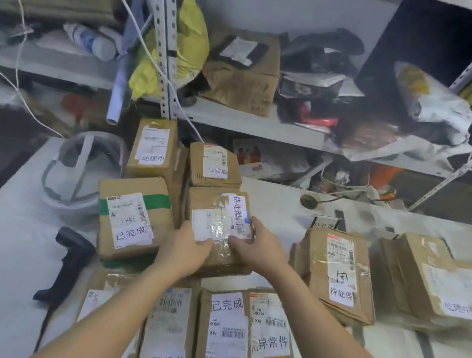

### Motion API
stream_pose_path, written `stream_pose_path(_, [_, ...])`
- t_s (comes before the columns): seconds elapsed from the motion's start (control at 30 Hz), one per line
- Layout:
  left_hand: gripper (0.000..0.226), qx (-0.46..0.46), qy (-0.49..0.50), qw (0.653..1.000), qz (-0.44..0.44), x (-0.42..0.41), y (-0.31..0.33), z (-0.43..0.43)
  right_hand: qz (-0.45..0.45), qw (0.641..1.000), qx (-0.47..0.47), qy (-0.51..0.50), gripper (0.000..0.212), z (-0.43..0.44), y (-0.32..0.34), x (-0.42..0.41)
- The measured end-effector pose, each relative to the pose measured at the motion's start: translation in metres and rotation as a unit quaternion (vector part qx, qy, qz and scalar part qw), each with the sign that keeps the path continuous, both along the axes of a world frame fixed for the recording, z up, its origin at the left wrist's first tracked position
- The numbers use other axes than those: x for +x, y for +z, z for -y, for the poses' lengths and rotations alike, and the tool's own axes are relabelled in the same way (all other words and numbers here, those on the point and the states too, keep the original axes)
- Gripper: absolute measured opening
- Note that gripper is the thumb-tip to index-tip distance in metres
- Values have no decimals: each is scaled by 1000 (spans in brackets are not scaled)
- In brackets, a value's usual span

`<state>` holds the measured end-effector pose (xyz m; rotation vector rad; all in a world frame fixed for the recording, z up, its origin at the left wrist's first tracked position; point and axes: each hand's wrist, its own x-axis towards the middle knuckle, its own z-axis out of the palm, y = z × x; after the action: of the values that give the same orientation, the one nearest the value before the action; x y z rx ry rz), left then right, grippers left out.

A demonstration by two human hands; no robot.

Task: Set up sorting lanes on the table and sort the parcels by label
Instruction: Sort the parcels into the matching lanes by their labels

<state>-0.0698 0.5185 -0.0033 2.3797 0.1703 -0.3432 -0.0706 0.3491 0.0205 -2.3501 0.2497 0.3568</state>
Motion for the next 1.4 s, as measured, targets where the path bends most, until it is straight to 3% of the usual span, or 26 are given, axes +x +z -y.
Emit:
stream_pose_path(0.17, [38,-112,34,993,-11,-2,-8,2,4,995,70,-74,51,-1,-4,-6])
stream_pose_path(0.43, [43,-174,33,982,69,11,33,33,112,979,118,-124,46,20,29,-13])
stream_pose_path(0.73, [43,-222,-20,969,110,-22,64,129,163,968,124,-147,50,123,50,-56])
stream_pose_path(0.87, [44,-223,-27,968,112,-45,72,180,146,965,176,-129,43,185,54,-76])
stream_pose_path(1.1, [35,-227,5,972,58,-68,56,259,104,978,137,-119,42,266,49,-100])
stream_pose_path(1.4, [60,-190,4,982,-1,-85,19,296,42,986,118,-111,43,296,11,-111])
